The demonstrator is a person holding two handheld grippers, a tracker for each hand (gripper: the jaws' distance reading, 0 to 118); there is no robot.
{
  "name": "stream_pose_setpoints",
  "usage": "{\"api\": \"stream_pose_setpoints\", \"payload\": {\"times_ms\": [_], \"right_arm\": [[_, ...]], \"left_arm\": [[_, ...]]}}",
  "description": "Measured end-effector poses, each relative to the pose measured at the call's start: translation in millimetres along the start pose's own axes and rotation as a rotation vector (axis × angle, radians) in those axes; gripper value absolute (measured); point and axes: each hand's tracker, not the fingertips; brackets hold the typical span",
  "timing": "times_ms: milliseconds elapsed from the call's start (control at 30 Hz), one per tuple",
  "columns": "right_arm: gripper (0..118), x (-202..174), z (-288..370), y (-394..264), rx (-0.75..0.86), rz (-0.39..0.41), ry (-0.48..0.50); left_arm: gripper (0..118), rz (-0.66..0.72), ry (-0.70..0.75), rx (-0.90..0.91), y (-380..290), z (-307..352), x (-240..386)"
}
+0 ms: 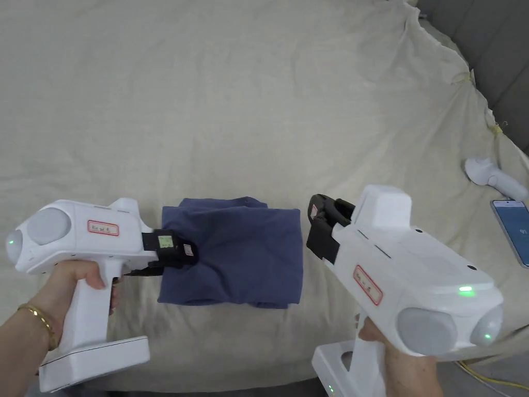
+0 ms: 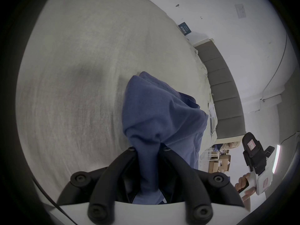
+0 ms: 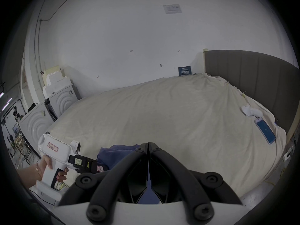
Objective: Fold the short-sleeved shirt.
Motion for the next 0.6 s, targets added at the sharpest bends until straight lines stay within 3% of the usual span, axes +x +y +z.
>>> {"api": "stream_pose_setpoints", "payload": {"times_ms": [300,600], "right_arm": [[0,-60.5,-75.9,-54.0,-0.035,0.138,-0.004],[0,-72.6,-99.6,-112.7,-0.140,0.115,-0.003]], "left_arm": [[13,0.020,0.044,0.072,-10.2,27.6,42.7],[13,-0.036,0.152,0.051,-22.6,17.8,48.9]]}}
